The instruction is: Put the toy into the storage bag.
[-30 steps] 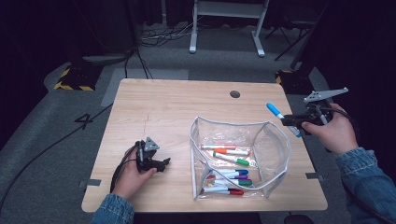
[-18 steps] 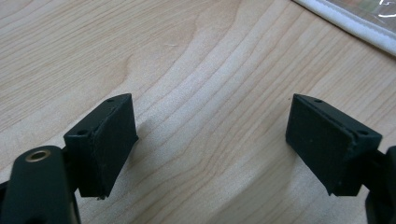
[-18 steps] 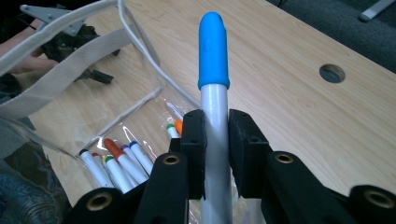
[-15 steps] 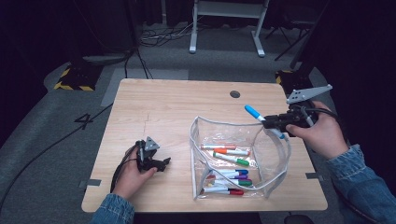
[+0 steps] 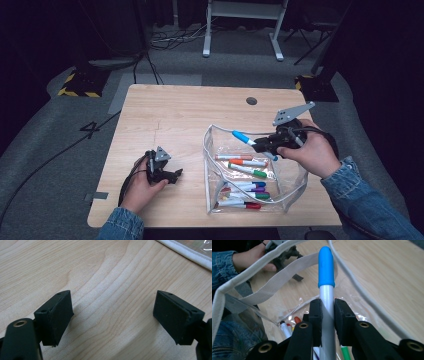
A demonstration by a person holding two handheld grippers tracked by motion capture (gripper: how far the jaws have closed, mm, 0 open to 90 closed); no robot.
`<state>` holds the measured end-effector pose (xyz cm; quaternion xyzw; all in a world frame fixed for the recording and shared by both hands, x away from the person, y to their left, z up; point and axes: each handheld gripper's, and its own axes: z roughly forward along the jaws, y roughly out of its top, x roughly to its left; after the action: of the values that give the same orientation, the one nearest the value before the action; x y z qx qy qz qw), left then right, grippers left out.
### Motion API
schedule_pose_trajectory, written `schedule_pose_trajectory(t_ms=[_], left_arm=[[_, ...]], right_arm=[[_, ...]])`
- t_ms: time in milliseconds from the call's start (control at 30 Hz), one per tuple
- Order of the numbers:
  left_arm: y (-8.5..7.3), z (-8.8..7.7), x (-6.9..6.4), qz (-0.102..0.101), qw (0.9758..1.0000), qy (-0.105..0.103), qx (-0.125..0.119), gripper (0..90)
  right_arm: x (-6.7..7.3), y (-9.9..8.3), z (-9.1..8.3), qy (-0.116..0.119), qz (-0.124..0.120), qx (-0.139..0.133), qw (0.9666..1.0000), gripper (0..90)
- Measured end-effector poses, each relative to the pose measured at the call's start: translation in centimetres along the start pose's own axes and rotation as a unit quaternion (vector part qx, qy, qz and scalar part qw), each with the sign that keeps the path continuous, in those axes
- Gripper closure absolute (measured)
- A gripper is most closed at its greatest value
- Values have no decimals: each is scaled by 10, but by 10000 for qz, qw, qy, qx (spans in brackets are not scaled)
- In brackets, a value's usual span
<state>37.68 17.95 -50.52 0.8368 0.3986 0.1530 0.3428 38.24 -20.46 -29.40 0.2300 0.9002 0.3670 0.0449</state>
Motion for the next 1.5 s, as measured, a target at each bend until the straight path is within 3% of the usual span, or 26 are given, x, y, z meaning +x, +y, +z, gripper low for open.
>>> schedule_pose_trajectory(t_ms=[233, 533, 767, 933, 967, 1000, 1033, 1100, 1167, 1233, 1300, 1500], left_arm=[[0, 0, 0, 1, 10000, 2, 0, 165], [0, 0, 0, -2, 10000, 1, -1, 165], [0, 0, 0, -3, 10000, 0, 1, 165], [0, 0, 0, -2, 10000, 0, 2, 165], [0, 0, 0, -3, 10000, 0, 2, 165], [0, 0, 0, -2, 10000, 1, 2, 165], [0, 0, 0, -1, 10000, 1, 1, 165], [0, 0, 0, -1, 10000, 1, 0, 165], [0, 0, 0, 1, 10000, 1, 2, 165], [0, 0, 0, 0, 10000, 0, 1, 165], [0, 0, 0, 7, 10000, 1, -3, 165], [0, 0, 0, 1, 10000, 0, 2, 165]], right_arm=[[4, -7, 28, 236, -21, 279, 9993, 771], [10, -21, 58, 463, -168, 937, 9944, 770], [15, -27, 76, 576, -407, 1469, 9866, 769], [19, -32, 87, 656, -515, 1919, 9779, 768], [19, -33, 89, 665, -528, 1994, 9762, 758], [20, -34, 91, 699, -564, 2119, 9732, 655], [21, -35, 93, 692, -582, 2114, 9732, 602], [21, -35, 94, 576, -619, 1857, 9790, 524], [20, -32, 91, 515, -713, 1750, 9806, 491], [18, -30, 87, 429, -728, 1502, 9850, 448], [17, -27, 80, 365, -764, 1421, 9862, 448], [15, -20, 62, 276, -571, 1045, 9925, 433]])
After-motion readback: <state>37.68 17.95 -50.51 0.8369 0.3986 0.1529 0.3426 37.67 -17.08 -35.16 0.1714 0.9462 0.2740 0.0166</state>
